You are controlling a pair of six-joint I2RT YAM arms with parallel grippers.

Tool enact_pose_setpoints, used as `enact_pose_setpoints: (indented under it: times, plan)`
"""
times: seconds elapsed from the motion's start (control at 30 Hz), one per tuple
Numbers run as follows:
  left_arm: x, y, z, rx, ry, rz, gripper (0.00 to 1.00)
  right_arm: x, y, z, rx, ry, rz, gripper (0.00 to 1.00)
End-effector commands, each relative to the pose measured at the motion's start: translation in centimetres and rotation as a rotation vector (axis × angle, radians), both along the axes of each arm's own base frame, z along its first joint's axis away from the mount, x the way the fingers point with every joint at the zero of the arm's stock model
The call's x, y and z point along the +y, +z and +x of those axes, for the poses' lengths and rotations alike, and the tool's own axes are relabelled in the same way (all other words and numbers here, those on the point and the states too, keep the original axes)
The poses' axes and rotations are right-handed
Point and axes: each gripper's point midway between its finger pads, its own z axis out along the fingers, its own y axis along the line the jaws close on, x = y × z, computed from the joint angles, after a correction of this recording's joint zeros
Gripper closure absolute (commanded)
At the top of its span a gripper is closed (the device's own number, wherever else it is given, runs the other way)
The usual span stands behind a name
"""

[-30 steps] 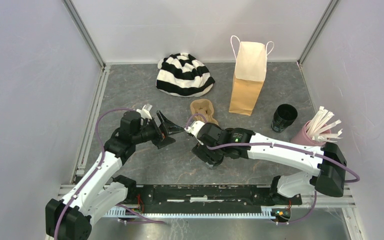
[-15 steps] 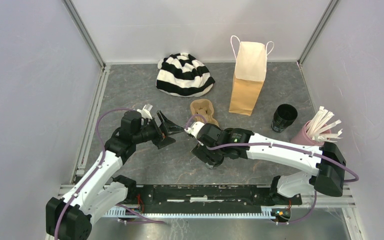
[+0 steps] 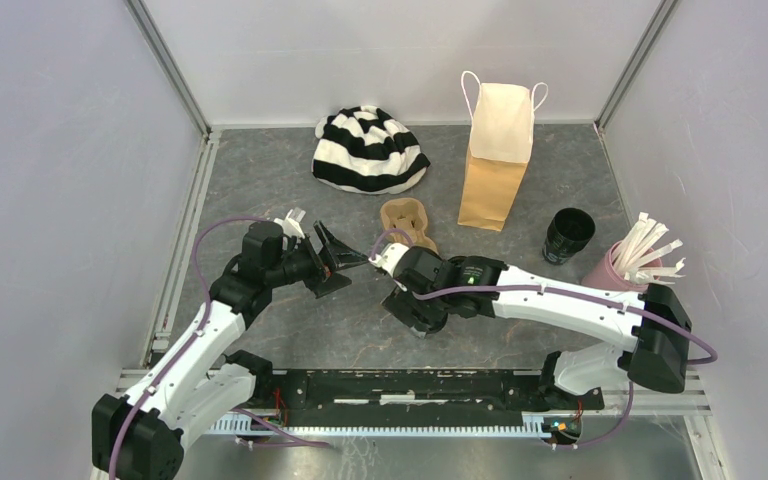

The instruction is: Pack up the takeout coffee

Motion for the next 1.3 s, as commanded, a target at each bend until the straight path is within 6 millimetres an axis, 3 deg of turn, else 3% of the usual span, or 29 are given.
enact_pose_setpoints:
  times: [0.0,0.17,0.27,0.37,0.43,0.53,0.6,0.7,0.87,1.1,1.27]
  plan:
    - [-0.5,2.2,0.4,-0.049,-0.019,-0.043,0.00,1.9,3.6,0.9,-0.045,-0.002,0.078,0.07]
    - [-1.5,2.5,0.2,-0.060,-0.047,-0.027,0.00,3.2,10.1,1.8,-0.102,0.000,0.174,0.02]
    - [-3.2,1.6,-0.4,-0.048,-0.083,0.015,0.01,2.6,11.8,2.2,-0.093,-0.020,0.220,0.02]
    - [-5.5,0.4,-1.1,-0.052,-0.141,0.082,0.05,0.0,10.3,3.5,-0.018,-0.112,0.289,0.02]
    - [-7.2,-0.7,-1.7,-0.041,-0.193,0.115,0.14,-1.7,8.7,4.0,0.063,-0.163,0.374,0.03]
    - [-9.0,-1.8,-2.0,-0.029,-0.248,0.130,0.37,-3.3,6.4,4.1,0.168,-0.203,0.496,0.08]
    - [-9.4,-2.4,-1.9,-0.018,-0.266,0.149,0.43,-4.1,5.2,4.2,0.224,-0.242,0.554,0.10]
    - [-9.5,-2.7,-1.9,-0.017,-0.283,0.161,0.50,-3.8,3.8,3.5,0.333,-0.250,0.668,0.10]
    - [-9.1,-3.7,-2.8,0.013,-0.299,0.164,0.57,-3.5,1.7,2.8,0.398,-0.260,0.698,0.19]
    - [-9.3,-4.9,-4.7,0.069,-0.376,0.119,0.65,-3.4,0.5,2.5,0.418,-0.245,0.692,0.30]
    - [-9.5,-4.9,-4.9,0.071,-0.386,0.093,0.66,-3.3,0.0,2.5,0.426,-0.243,0.694,0.34]
